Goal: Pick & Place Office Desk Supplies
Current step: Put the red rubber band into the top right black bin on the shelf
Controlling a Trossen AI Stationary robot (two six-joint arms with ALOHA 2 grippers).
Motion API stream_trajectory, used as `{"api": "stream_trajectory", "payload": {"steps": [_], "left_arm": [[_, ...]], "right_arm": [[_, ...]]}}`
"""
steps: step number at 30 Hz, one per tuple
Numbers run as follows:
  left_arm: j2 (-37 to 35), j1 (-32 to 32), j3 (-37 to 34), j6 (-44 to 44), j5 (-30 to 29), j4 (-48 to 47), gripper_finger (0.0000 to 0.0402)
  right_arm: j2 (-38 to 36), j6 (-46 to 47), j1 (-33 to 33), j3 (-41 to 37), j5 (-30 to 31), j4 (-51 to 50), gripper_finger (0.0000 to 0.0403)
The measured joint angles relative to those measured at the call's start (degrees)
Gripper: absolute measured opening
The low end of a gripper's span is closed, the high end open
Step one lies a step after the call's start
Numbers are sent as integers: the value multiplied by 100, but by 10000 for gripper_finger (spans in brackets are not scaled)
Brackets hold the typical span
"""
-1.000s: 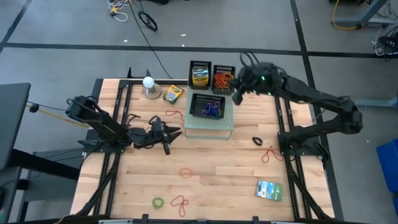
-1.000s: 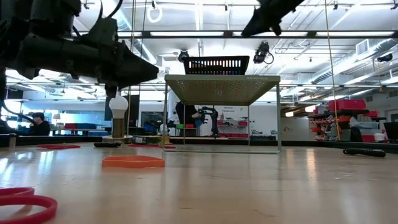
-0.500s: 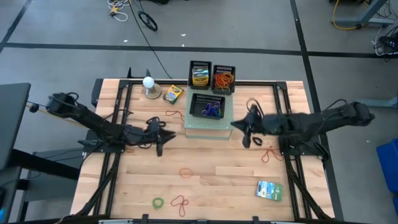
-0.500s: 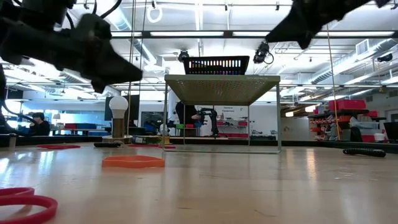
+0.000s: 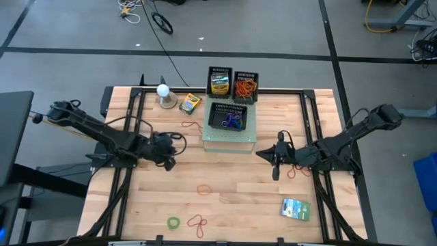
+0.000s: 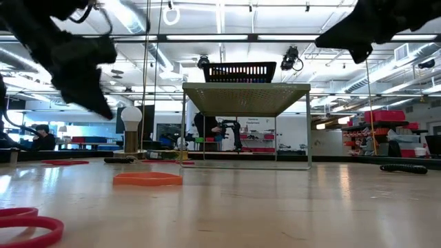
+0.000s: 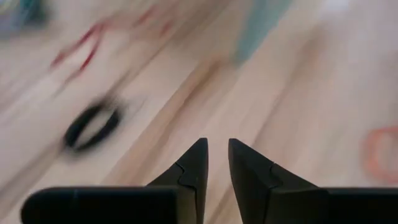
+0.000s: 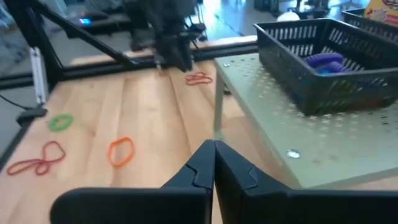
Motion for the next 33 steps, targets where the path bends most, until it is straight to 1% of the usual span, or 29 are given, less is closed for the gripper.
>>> {"api": "stream_trajectory", "payload": {"steps": [2, 5, 9, 11, 15, 18, 21, 23, 28, 33], "left_arm": [[11, 4, 143, -638, 178, -851, 76], [6, 1, 240, -1434, 439, -1662, 97], [12, 7, 240, -2183, 517, -2261, 139], [98, 54, 240, -2327, 473, -2323, 163], [327, 432, 240, -2258, 648, -2389, 199], [634, 784, 240, -1952, 774, -2386, 206], [929, 1115, 240, -1642, 850, -2268, 203], [1081, 1282, 240, -1422, 1047, -2096, 198], [1409, 1507, 240, -1024, 1412, -1860, 178], [1653, 1721, 107, -765, 1595, -1725, 170]], "right_arm": [[0, -24, 29, -259, 7, 483, 14], [2, -38, 26, -558, 9, 893, 15], [2, -21, 15, -646, 9, 1120, 15], [2, -21, 20, -646, 9, 1188, 15], [2, -40, 66, -646, 6, 1269, 15], [2, -39, 94, -646, 5, 1298, 15], [2, -41, 122, -646, 4, 1316, 15], [2, -37, 124, -646, 2, 1312, 15], [2, -23, 122, -646, 2, 1313, 15], [2, -21, 122, -646, 0, 1314, 15]]}}
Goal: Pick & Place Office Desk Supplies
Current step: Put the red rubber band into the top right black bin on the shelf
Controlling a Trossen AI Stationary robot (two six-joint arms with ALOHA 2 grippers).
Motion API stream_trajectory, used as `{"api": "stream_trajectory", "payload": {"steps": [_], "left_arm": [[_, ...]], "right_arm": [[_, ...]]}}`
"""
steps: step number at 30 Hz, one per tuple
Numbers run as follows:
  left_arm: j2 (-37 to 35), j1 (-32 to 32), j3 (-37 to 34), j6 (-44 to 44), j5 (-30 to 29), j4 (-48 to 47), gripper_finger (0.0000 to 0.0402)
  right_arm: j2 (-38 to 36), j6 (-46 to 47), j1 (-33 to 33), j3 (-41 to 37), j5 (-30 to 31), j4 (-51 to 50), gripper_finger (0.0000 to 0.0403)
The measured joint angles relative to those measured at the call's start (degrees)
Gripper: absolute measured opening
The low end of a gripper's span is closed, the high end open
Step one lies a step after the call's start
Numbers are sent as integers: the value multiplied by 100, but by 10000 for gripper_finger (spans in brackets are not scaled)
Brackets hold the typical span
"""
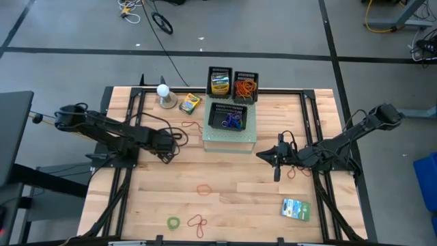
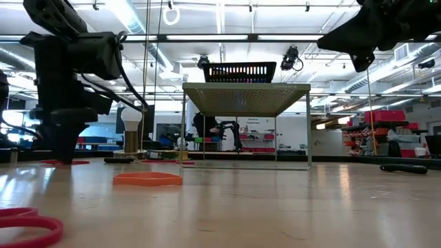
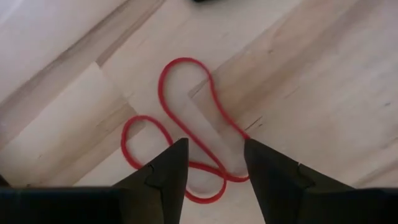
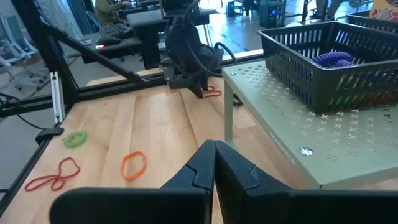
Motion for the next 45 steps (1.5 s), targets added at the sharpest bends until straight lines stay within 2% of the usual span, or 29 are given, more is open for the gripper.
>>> {"api": "stream_trajectory", "payload": {"steps": [3, 6, 13, 15, 19, 23, 27, 29, 34, 40, 45], "left_arm": [[1, 43, -73, 283, 73, 91, 165], [-99, 31, -99, 569, 171, 192, 142], [-393, 32, -124, 1124, 440, 242, 24], [-522, 31, -134, 1234, 534, 251, 9], [-969, -196, -134, 1346, 708, 387, 6], [-1485, -771, -134, 1312, 693, 926, 5], [-1760, -1435, -120, 1209, 416, 1856, 5], [-1757, -1692, -118, 1008, 131, 2003, 6], [-1509, -2104, -120, 697, -270, 2097, 8], [-762, -2185, -87, 1027, -335, 3711, 8], [-6, -2182, 366, 1656, -561, 4745, 8]], "right_arm": [[0, 0, 2, 0, 0, 28, 15], [0, 0, 2, 0, 0, 42, 15], [0, -17, 2, 0, 0, 89, 15], [0, -17, 2, 0, 0, 86, 15], [0, -2, 4, 0, -1, 85, 15], [0, -17, 7, 0, -28, 84, 15], [0, -7, 7, 0, -31, 48, 15], [0, 2, 7, 0, -28, 42, 15], [0, 0, 4, 0, -28, 39, 15], [111, 0, 6, 0, -49, 50, 15], [742, 234, 102, 0, -179, 499, 24]]}}
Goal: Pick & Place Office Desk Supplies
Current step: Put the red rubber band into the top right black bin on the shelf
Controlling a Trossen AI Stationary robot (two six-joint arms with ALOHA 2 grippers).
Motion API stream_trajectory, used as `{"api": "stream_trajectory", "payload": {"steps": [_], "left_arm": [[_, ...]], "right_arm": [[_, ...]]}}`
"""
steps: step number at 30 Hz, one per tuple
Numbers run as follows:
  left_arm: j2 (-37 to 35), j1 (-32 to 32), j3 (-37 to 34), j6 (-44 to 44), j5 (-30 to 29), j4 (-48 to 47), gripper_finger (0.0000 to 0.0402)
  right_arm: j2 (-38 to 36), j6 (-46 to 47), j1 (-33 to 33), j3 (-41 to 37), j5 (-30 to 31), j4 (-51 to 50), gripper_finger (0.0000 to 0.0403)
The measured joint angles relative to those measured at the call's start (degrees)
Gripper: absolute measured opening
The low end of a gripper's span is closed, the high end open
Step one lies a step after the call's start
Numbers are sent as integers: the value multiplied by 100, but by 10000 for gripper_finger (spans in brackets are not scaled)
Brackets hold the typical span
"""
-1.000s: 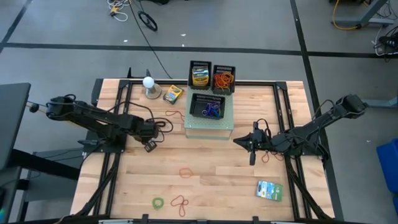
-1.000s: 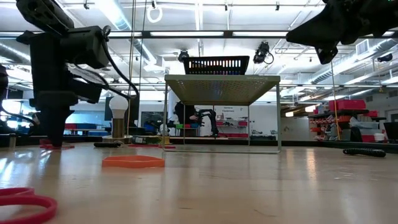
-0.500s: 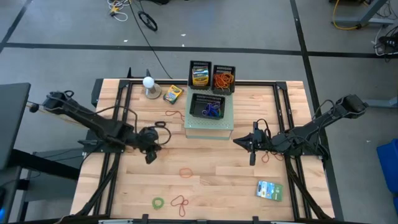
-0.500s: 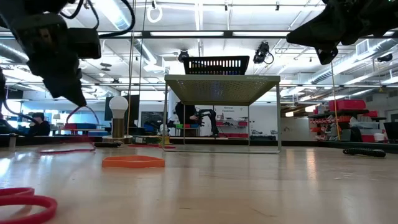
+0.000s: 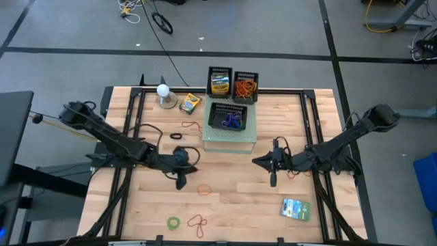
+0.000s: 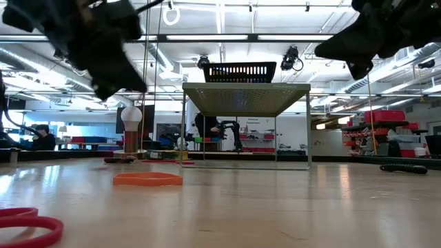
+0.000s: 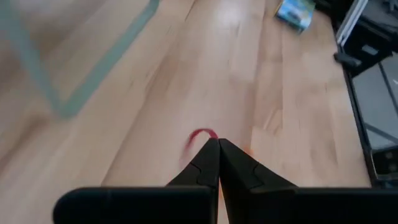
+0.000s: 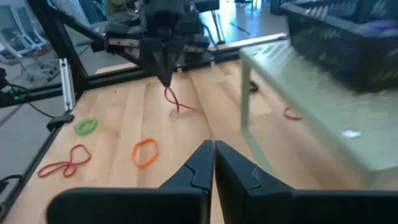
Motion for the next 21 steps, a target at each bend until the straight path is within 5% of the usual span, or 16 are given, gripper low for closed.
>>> {"api": "stream_trajectory", "payload": {"steps": [11, 21], "left_arm": [[1638, 127, 1073, 979, -236, 1232, 8], [2294, 203, 1618, 1586, -276, 1835, 9]], "right_arm": [[2487, 409, 91, 261, -69, 2572, 119], [4115, 409, -111, 1458, -99, 2838, 176]]}}
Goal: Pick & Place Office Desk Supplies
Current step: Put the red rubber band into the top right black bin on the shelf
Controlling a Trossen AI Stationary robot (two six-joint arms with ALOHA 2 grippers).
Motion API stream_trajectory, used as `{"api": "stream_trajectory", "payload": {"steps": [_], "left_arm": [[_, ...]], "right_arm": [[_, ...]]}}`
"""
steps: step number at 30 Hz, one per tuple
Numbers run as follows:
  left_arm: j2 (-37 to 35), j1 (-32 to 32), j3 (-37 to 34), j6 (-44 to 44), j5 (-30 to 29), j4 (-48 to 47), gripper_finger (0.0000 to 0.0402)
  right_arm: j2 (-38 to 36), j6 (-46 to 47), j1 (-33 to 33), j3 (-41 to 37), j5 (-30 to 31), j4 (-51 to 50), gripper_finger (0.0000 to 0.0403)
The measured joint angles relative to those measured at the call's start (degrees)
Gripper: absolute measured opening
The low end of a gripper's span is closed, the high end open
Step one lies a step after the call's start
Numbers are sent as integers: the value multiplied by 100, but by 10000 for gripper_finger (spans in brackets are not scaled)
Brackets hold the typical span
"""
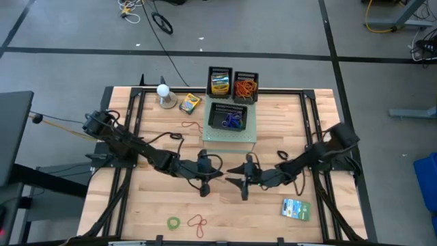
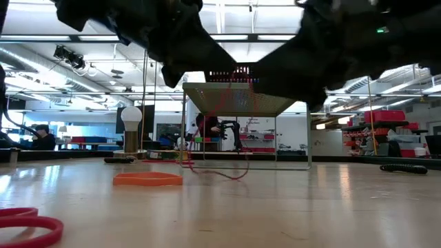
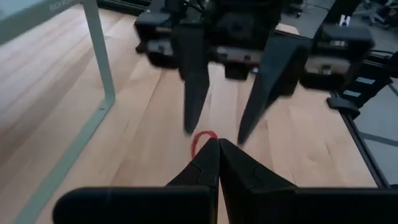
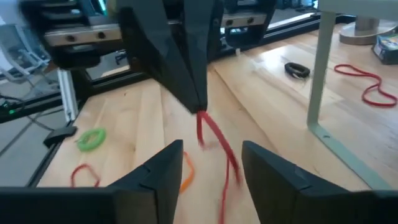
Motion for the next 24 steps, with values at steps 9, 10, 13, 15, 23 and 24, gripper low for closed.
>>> {"api": "stream_trajectory", "payload": {"steps": [9, 10, 13, 15, 23, 24], "left_arm": [[4, -4, 22, 138, -146, 182, 9], [4, -4, 22, 138, -198, 192, 9], [-3, -5, 22, 168, -375, 235, 10], [-109, 18, 19, 168, -384, 168, 18], [-1222, 33, -123, 381, -411, -631, 101], [-1360, 36, -226, 456, -455, -614, 109]], "right_arm": [[404, -218, -161, 489, -289, -2, 147], [404, -238, -161, 488, -292, 32, 132], [404, -240, -161, 489, -290, 60, 67], [404, -267, -154, 487, -285, 53, 22], [144, -383, -48, 485, -247, -37, 4], [23, -409, -47, 478, -249, -171, 3]]}}
